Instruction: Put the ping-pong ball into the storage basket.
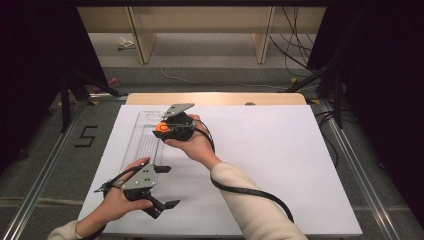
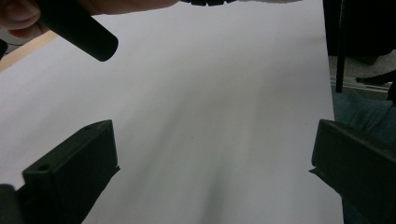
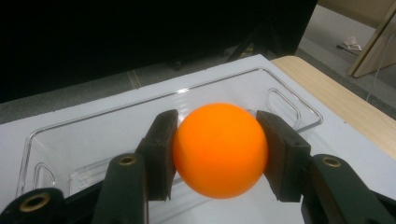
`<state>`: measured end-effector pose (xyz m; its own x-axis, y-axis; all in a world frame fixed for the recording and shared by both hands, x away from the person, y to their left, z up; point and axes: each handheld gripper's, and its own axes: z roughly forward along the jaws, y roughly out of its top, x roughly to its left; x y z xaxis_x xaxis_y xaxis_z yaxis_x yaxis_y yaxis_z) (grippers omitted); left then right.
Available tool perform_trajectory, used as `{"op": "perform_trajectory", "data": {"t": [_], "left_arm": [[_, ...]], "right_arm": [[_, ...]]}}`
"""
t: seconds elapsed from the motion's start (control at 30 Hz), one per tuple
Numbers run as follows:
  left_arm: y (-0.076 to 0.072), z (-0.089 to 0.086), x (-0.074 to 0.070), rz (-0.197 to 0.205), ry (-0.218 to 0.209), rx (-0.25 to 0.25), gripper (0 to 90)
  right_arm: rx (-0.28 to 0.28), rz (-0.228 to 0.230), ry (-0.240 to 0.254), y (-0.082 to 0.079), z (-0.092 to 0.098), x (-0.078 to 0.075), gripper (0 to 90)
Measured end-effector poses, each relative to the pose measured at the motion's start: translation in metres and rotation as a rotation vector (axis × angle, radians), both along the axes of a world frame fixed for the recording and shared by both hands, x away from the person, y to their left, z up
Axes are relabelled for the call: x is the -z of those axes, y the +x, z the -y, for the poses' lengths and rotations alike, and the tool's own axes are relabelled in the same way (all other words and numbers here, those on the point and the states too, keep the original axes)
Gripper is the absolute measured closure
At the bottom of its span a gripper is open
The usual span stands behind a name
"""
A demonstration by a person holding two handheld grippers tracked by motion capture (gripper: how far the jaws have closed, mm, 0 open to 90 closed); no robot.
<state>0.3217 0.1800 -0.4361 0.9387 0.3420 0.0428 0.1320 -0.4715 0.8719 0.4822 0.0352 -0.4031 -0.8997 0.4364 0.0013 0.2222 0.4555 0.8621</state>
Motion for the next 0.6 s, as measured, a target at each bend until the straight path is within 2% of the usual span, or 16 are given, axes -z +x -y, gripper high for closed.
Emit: {"op": "perform_trajectory", "data": {"t": [0.6], "left_arm": [[0.000,0.000,0.000,0.002,0.000,0.002,0.0]], "right_arm": [[-0.016,-0.005,-0.005,0.002,-0.011,0.000,51.6]]}}
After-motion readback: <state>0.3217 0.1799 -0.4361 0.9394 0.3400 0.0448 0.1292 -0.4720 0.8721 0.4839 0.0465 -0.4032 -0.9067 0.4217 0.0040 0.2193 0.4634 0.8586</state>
